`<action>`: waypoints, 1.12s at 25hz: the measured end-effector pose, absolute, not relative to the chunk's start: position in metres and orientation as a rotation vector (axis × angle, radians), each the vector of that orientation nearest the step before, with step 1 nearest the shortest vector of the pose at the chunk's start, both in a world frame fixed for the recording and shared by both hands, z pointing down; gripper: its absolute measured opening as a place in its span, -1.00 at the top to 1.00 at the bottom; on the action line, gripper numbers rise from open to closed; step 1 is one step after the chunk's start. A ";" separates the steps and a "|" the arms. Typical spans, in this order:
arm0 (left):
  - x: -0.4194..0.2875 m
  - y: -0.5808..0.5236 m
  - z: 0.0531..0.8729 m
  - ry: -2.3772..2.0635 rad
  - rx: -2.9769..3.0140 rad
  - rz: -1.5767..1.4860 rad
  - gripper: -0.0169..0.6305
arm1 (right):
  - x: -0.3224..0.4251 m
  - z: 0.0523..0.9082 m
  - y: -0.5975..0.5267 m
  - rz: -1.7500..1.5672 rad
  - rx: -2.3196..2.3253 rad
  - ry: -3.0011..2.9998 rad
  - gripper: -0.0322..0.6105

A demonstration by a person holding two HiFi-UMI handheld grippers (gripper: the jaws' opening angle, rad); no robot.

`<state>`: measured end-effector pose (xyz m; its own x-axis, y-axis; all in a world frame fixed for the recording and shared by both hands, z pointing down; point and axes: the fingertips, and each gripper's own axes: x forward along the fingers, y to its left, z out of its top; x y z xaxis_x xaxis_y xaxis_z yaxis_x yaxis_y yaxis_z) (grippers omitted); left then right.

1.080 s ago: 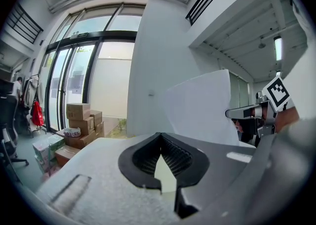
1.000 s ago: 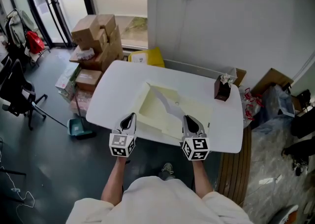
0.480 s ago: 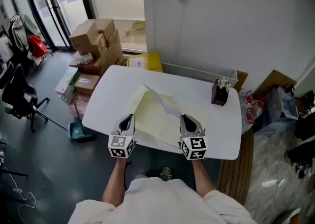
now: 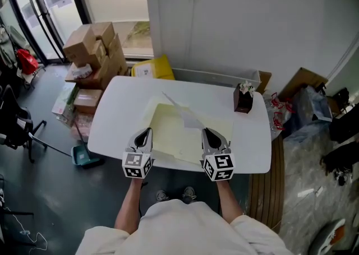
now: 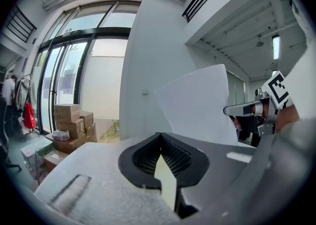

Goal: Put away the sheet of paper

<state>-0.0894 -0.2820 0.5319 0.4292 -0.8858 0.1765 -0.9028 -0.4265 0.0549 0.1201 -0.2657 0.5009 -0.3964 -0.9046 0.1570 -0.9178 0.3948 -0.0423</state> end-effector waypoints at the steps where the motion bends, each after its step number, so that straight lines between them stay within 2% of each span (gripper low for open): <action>1: -0.093 -0.283 0.533 -1.588 2.538 0.182 0.94 | 0.116 0.498 -0.266 0.178 1.667 -2.533 0.89; 14: -0.131 -0.286 0.544 -1.545 2.537 0.184 0.94 | 0.079 0.503 -0.265 0.235 1.719 -2.513 0.89; 28: -0.144 -0.285 0.562 -1.566 2.481 0.220 0.94 | 0.105 0.641 -0.268 0.671 1.726 -2.266 0.89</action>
